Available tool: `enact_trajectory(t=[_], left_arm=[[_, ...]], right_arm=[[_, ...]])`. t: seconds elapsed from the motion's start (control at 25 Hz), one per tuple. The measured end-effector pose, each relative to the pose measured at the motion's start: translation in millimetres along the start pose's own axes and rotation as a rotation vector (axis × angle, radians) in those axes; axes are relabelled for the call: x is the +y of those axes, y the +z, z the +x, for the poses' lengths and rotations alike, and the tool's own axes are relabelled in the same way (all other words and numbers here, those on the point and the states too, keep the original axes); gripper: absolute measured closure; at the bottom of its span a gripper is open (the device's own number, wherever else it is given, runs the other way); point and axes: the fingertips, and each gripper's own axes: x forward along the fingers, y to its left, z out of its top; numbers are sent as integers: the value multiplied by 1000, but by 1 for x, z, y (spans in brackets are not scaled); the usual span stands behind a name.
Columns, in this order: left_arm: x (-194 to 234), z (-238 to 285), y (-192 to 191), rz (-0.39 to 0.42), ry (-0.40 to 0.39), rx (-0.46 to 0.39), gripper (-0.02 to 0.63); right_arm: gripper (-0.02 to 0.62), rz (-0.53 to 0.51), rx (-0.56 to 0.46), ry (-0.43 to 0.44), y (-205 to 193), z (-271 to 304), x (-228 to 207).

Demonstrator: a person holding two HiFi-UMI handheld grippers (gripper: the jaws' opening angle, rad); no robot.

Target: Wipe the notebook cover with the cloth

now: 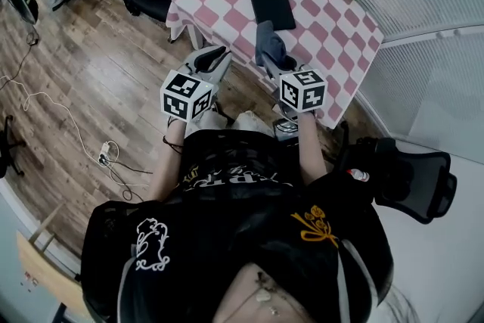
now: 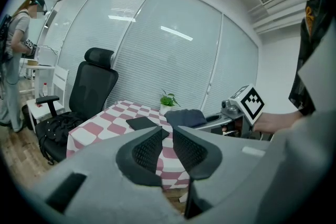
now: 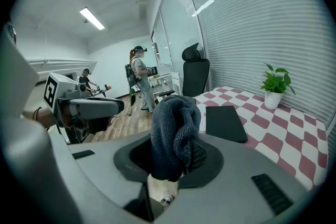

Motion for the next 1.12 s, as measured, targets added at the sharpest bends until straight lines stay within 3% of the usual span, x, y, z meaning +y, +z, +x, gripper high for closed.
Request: enact_trajectory(t=[0.36,1.12], left_arm=[[-29,5,1,1,32,-18,543],[-184,-5,-63,25,84,19,543]], right_arm=[[510,28,-33,65,-4,-27,10],[509,64,-48,195,-99,-142,31]])
